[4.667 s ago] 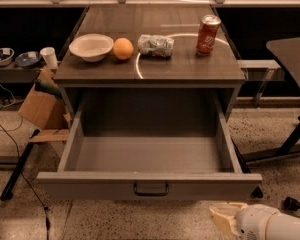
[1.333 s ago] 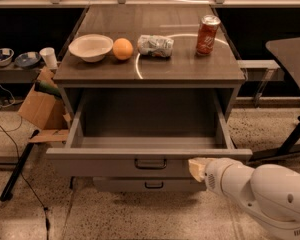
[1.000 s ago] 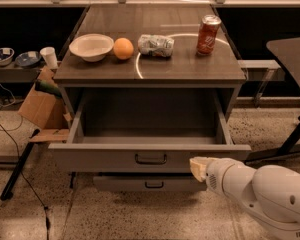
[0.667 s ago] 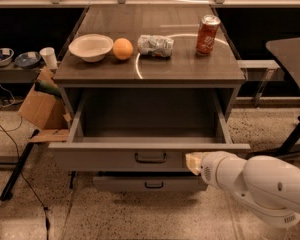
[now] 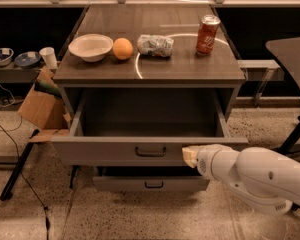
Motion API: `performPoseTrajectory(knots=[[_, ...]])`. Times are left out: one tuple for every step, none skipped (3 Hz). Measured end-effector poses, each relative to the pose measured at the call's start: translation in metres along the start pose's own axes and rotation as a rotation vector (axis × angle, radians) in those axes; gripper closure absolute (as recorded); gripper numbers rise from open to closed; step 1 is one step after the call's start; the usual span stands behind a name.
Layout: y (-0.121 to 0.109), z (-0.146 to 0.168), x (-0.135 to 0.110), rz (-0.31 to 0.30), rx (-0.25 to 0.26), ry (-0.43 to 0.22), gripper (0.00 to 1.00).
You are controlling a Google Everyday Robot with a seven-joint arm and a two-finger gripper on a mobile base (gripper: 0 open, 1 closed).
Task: Close top drawer
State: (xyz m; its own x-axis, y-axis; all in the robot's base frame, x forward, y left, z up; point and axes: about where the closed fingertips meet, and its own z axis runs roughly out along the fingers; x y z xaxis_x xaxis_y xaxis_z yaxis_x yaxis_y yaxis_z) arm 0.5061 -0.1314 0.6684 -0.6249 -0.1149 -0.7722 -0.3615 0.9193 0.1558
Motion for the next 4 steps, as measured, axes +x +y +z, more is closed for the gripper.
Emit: performPoseTrajectory(knots=[[0.0, 0.005, -0.005, -0.008, 0.002, -0.003, 1.0], [0.001, 0.029, -0.03, -0.04, -0.002, -0.017, 1.0], [0.002, 0.03, -0.032, -0.044, -0.002, -0.018, 1.0], [0.002, 0.051, -0.052, -0.069, -0.005, -0.028, 1.0]])
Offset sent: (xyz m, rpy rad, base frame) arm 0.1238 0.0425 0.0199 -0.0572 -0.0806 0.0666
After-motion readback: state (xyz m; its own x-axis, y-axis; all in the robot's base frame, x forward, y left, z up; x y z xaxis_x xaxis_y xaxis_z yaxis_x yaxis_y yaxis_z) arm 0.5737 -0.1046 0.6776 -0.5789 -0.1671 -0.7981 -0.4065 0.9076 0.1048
